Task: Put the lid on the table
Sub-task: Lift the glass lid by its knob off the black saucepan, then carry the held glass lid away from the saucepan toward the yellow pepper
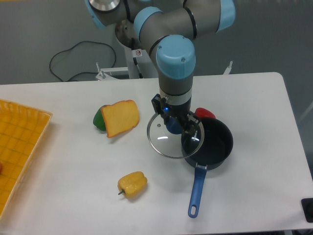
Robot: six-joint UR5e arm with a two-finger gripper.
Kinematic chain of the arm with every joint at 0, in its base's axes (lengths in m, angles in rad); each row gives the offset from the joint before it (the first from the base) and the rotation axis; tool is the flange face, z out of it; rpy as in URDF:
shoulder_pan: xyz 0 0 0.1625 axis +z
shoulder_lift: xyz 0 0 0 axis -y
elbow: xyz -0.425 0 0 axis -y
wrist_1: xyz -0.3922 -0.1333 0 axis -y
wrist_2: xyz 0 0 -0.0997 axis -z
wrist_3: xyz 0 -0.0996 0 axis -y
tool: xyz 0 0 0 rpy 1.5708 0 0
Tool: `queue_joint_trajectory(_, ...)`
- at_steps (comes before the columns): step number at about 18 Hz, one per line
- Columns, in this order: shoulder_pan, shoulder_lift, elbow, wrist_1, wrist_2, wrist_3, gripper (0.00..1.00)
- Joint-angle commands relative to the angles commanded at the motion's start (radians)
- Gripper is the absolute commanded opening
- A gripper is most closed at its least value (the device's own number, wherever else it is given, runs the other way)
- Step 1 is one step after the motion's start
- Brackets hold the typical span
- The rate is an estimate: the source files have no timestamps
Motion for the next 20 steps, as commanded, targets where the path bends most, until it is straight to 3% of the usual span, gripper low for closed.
queue_joint_trajectory(17,-0.052,-0.008,-0.005,0.009,-0.006,-0.167,0.39)
queue_joint_trajectory(20,-0.087,-0.026,-0.015,0.061,0.000,-0.233,0.39)
